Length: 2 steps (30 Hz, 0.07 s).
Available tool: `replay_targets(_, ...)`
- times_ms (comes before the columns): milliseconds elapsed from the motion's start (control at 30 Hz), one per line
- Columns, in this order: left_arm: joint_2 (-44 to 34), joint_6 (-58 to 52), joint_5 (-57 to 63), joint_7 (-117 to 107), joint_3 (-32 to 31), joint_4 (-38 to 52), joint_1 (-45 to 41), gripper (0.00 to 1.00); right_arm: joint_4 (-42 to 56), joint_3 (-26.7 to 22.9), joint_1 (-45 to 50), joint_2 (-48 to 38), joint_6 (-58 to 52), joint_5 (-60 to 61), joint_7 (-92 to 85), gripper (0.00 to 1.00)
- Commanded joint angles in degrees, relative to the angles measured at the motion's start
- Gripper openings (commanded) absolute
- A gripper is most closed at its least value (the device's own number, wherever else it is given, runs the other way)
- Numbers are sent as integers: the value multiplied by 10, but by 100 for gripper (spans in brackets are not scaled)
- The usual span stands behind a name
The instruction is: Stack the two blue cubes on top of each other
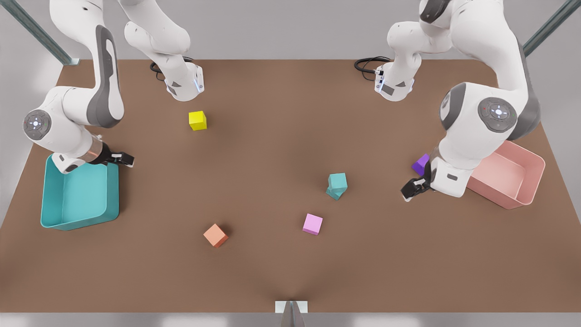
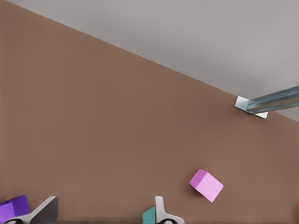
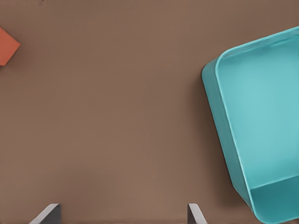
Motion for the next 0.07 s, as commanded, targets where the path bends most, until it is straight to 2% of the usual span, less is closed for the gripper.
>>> replay_targets(0, 12, -127, -44, 271, 14, 17, -5, 100, 0, 1, 66, 0, 1, 1, -2, 100)
replay_targets(33, 11, -131, -42, 272, 14, 18, -7, 100, 0, 1, 65, 0, 1, 0, -2, 100)
